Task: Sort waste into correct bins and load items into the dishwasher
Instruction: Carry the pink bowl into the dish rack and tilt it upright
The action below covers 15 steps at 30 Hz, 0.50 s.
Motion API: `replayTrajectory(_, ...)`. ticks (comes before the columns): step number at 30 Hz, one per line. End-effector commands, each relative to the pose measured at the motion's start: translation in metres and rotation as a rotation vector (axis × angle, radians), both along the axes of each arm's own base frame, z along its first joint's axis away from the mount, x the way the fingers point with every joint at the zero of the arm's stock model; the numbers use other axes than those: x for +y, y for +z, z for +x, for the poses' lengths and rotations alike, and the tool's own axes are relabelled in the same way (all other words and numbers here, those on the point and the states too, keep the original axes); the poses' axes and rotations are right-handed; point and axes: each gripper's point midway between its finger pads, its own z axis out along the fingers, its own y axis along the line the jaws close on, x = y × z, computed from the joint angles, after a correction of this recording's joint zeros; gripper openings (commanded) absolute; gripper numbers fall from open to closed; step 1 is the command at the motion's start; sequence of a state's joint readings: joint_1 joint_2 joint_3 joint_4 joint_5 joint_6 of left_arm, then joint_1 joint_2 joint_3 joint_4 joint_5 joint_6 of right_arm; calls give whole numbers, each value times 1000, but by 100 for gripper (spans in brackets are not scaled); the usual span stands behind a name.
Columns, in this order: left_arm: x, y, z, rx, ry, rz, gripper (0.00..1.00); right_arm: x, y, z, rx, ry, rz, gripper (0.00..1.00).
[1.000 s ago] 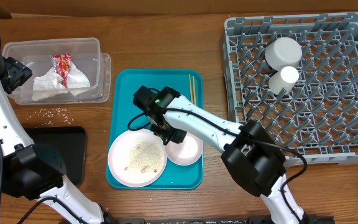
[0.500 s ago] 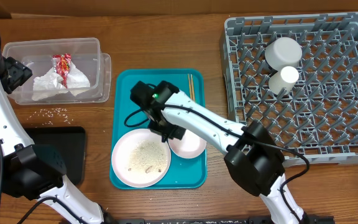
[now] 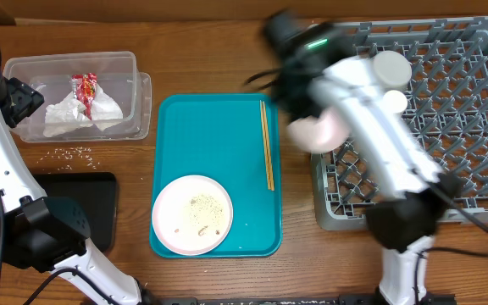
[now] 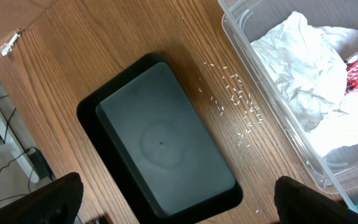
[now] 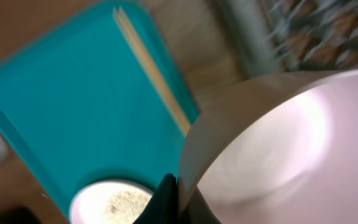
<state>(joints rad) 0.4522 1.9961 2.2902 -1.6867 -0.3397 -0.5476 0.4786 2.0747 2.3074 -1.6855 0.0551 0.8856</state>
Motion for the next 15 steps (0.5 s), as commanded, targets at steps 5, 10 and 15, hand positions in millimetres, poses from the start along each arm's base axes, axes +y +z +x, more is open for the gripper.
replayTrajectory(5,-1,-5,0,17,-10,-7,100,-64,49,12,-77,198,244,4)
replayTrajectory(10,-1,-5,0,17,-10,-7,100,-93,30,13,-21,159,258,4)
replayTrajectory(15,-1,-5,0,17,-10,-7,100,-108,28,14,-15,114,259,4)
